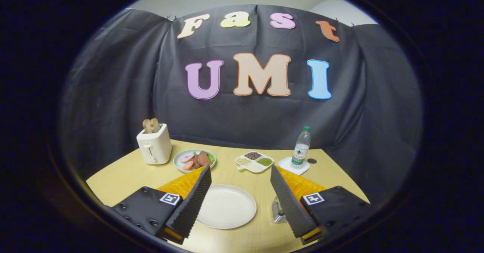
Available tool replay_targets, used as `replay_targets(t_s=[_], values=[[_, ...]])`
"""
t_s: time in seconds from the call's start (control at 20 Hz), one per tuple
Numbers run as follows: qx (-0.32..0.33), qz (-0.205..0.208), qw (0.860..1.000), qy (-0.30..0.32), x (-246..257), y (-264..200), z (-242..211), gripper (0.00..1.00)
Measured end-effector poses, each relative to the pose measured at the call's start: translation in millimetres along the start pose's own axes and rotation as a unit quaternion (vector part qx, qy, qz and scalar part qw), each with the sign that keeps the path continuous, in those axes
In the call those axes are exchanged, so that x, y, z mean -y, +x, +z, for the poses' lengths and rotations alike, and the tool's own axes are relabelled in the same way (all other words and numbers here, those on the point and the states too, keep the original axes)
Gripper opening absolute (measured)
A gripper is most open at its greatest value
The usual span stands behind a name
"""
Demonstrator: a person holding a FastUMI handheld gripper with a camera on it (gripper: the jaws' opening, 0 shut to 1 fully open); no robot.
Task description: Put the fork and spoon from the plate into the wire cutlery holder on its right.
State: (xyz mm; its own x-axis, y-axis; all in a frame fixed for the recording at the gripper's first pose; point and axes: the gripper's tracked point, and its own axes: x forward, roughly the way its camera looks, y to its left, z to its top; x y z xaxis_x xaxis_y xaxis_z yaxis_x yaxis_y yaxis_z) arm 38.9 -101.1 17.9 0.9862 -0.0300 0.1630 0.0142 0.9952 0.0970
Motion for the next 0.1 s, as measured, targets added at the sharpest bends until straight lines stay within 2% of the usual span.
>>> replay_targets(t_s=[0.1], values=[[-0.003, -0.006, 1.0, -0.005, -5.3, 2.2, -13.2, 1.0]])
